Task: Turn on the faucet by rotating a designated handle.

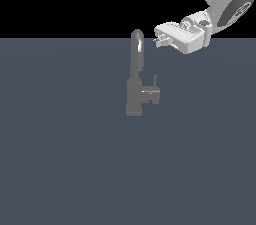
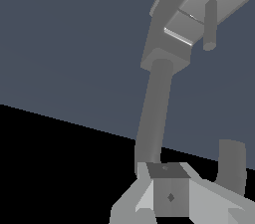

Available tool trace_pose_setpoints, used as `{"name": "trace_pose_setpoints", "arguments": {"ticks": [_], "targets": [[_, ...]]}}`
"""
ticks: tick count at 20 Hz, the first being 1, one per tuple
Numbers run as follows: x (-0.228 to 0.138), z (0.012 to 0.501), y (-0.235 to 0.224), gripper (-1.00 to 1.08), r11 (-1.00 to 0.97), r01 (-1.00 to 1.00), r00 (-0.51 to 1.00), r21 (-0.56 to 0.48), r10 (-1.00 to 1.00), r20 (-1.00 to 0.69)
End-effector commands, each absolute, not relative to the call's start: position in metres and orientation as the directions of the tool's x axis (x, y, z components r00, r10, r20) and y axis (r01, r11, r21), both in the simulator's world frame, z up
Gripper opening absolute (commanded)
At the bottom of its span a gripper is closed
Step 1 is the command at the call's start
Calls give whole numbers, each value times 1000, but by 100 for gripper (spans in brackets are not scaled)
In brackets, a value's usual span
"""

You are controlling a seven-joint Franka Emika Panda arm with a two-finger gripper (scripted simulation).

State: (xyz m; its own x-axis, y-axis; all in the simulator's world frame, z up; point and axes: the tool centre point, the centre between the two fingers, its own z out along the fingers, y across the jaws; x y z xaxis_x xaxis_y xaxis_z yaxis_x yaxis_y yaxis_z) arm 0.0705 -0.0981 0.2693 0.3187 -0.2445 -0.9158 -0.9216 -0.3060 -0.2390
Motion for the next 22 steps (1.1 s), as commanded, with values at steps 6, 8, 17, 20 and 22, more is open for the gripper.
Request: {"name": "trace_pose_setpoints", "arguments": {"ticks": [6, 8, 17, 20, 22], "targets": [[84, 209, -104, -100, -148, -980, 155, -134, -137, -978], [86, 193, -104, -100, -111, -988, 116, -104, -107, -987], [88, 147, -101, -100, -6, -1000, 6, -6, -10, -1000], [88, 143, -100, -100, 3, -1000, -3, 3, -1, -1000], [88, 143, -99, -100, 3, -1000, -3, 3, 0, -1000]]}}
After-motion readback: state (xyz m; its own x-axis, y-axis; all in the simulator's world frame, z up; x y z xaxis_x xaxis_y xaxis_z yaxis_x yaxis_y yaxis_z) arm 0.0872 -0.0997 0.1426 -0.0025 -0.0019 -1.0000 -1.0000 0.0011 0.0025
